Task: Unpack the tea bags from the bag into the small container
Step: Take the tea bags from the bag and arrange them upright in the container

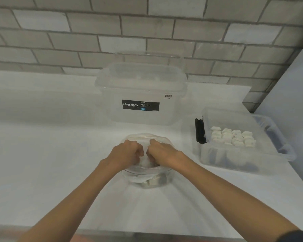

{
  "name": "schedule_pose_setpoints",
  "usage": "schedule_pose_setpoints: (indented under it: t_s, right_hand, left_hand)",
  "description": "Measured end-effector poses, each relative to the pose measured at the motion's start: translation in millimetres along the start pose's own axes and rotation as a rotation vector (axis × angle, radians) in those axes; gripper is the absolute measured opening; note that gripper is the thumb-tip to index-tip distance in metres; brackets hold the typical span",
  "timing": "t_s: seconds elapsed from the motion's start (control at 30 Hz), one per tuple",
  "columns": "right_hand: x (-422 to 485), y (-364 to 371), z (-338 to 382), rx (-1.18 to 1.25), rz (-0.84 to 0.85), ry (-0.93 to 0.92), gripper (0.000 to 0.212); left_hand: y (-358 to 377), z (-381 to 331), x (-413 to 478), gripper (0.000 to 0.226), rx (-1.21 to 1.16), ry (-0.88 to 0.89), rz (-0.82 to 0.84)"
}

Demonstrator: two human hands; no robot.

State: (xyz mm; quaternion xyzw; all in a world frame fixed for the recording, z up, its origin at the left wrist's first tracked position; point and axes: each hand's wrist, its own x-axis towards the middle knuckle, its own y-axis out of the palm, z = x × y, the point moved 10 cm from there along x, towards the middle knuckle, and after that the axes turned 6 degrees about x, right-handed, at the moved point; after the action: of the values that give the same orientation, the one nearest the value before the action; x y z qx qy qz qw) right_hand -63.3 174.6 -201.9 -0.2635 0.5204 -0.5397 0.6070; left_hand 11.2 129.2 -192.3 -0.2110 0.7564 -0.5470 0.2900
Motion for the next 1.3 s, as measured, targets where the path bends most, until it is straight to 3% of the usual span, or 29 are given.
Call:
schedule_pose_setpoints:
  t_s: [0.1, 0.2, 0.37, 0.57, 0.7, 0.83, 0.93, 1.1, 1.3]
  right_hand:
    - [1.3, -7.3, -0.6, 0.102, 0.006, 0.007, 0.011]
    - [0.4, -27.2, 3.6, 0.153, -0.095, -0.083, 0.015]
    - [-6.1, -59.4, -3.1, 0.584, -0.243, -0.084, 0.006]
    - [-20.2, -88.0, -7.8, 0.754, -0.361, -0.136, 0.005]
    - [-25.3, -100.0, -26.1, 0.942, -0.474, -0.060, 0.010]
    - [-26.6, -88.1, -24.6, 1.065, -0.361, -0.016, 0.019]
    - [-30.9, -95.3, -23.2, 1.034, -0.442, -0.066, 0.008]
    - [-36.0, -112.2, -16.5, 0.701, -0.482, -0.127, 0.018]
    - [-37.1, -113.0, -3.6, 0.486, -0.429, -0.144, 0.028]
  left_hand:
    - [-8.5, 3.8, -1.3, 0.017, -0.158, 0.014, -0.036]
    - [-23.2, 8.8, -1.1, 0.015, -0.329, 0.014, -0.110]
    - [-42.9, 20.3, -6.1, 0.011, -0.666, -0.080, -0.225]
    - [-31.4, 15.0, -8.8, 0.028, -1.045, -0.123, -0.098]
    - [-21.8, 5.8, -10.0, 0.010, -1.560, -0.175, -0.124]
    - [-9.2, -13.2, -6.1, 0.010, -1.951, -0.179, -0.066]
    - [-5.1, -21.4, -4.4, 0.014, -1.898, -0.154, -0.034]
    - [-27.2, -9.0, -5.9, 0.033, -1.412, -0.117, -0.151]
    - [-71.4, -10.9, -5.6, 0.021, -1.140, 0.060, -0.324]
